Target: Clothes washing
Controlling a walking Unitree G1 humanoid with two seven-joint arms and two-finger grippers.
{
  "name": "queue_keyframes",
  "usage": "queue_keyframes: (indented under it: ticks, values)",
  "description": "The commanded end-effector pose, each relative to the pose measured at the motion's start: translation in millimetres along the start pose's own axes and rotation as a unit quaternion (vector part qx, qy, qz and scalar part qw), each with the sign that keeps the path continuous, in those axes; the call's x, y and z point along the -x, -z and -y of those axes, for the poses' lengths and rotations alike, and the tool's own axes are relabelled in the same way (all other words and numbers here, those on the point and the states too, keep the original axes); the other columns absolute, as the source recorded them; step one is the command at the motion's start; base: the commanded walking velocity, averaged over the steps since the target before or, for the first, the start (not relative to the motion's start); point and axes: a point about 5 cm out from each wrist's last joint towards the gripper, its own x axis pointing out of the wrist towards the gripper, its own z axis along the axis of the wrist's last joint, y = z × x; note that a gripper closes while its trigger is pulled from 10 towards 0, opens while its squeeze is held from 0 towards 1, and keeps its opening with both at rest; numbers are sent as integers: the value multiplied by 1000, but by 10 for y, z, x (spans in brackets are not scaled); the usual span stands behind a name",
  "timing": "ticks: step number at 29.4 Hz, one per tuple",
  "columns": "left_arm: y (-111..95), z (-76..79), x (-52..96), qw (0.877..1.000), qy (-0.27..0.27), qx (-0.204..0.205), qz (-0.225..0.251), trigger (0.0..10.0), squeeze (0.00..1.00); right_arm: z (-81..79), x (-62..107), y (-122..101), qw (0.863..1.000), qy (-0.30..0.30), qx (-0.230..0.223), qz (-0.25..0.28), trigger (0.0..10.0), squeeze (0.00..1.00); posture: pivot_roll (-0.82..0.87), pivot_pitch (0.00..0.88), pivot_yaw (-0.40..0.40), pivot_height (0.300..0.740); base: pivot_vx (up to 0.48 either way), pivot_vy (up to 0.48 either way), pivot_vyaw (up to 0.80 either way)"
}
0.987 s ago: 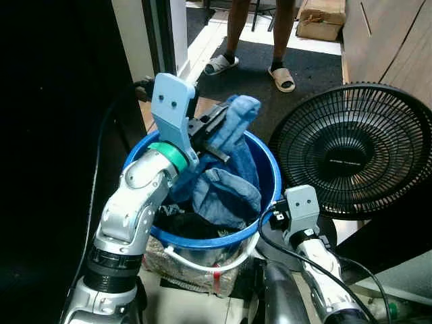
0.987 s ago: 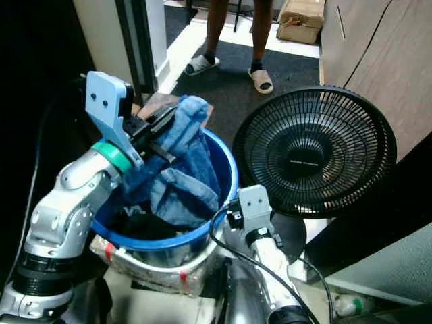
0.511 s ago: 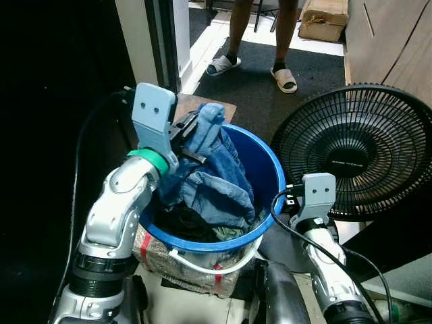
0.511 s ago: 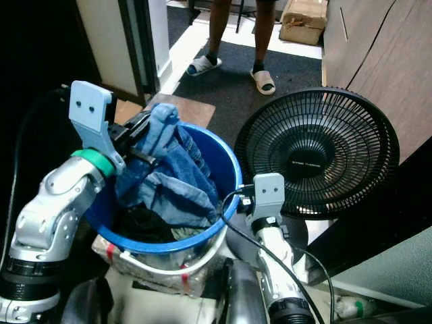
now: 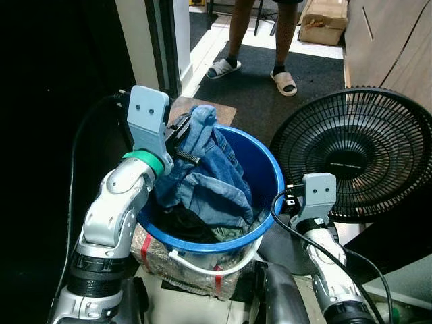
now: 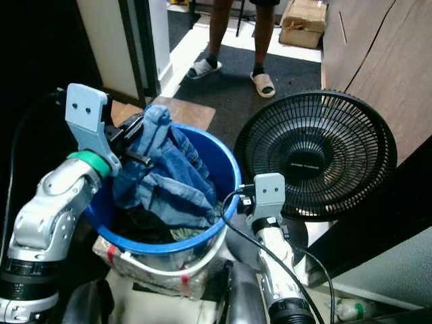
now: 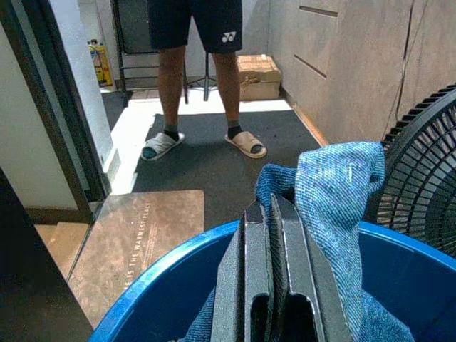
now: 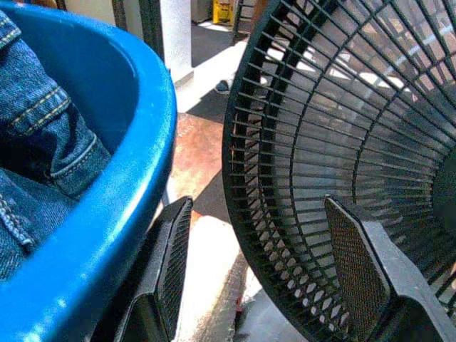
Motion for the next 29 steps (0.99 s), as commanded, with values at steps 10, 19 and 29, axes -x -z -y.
queue_keyframes:
  ticks: [10, 19, 29]
  values:
    - [212, 55, 81, 997, 58, -25, -40, 10000, 0, 20, 45, 66, 1000, 1, -3, -16, 10000, 0, 58, 97, 31, 587, 0, 0, 0]
    - [435, 213, 156, 988, 134, -2, -79, 10000, 0, 100, 76, 76, 1000, 14, 3, -19, 10000, 0, 37, 97, 44, 617, 0, 0, 0]
    - [842, 105, 344, 979, 136, -24, -151, 10000, 0, 146, 104, 74, 1000, 21, 7, -18, 10000, 0, 31, 94, 50, 637, 0, 0, 0]
